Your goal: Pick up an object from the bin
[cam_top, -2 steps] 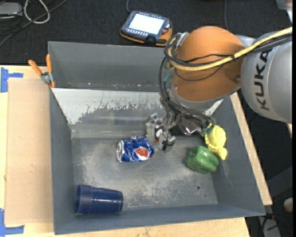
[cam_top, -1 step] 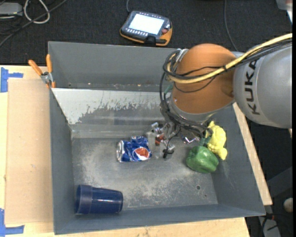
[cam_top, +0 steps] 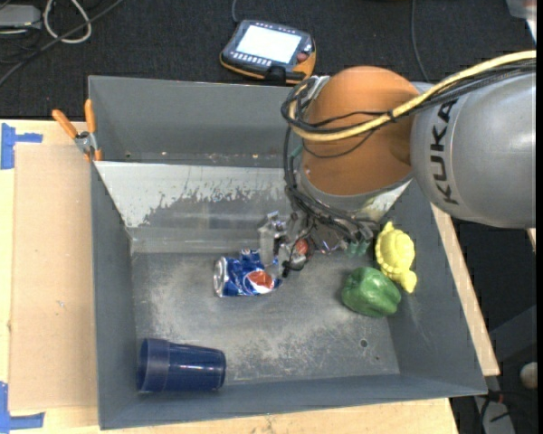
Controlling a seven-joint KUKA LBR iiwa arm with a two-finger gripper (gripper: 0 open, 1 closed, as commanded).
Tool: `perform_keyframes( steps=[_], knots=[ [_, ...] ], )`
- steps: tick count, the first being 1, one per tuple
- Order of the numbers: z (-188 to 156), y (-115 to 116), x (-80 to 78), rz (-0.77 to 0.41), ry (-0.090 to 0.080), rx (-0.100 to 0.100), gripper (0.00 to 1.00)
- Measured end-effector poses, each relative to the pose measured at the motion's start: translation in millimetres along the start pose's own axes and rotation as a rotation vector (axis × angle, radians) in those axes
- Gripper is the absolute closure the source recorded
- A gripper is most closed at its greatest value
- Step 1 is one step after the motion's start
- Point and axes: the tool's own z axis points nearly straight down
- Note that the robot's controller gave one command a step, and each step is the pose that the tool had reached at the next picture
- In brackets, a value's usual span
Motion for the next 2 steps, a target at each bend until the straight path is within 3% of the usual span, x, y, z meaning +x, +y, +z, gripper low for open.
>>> perform_keyframes(
  steps=[1, 2],
  knots=[
    [25.3, -7.4, -24.7, -0.027, 0.007, -0.001, 1.00],
    [5.1, -7.2, -9.4, -0.006, -0.001, -0.001, 1.00]
  ],
)
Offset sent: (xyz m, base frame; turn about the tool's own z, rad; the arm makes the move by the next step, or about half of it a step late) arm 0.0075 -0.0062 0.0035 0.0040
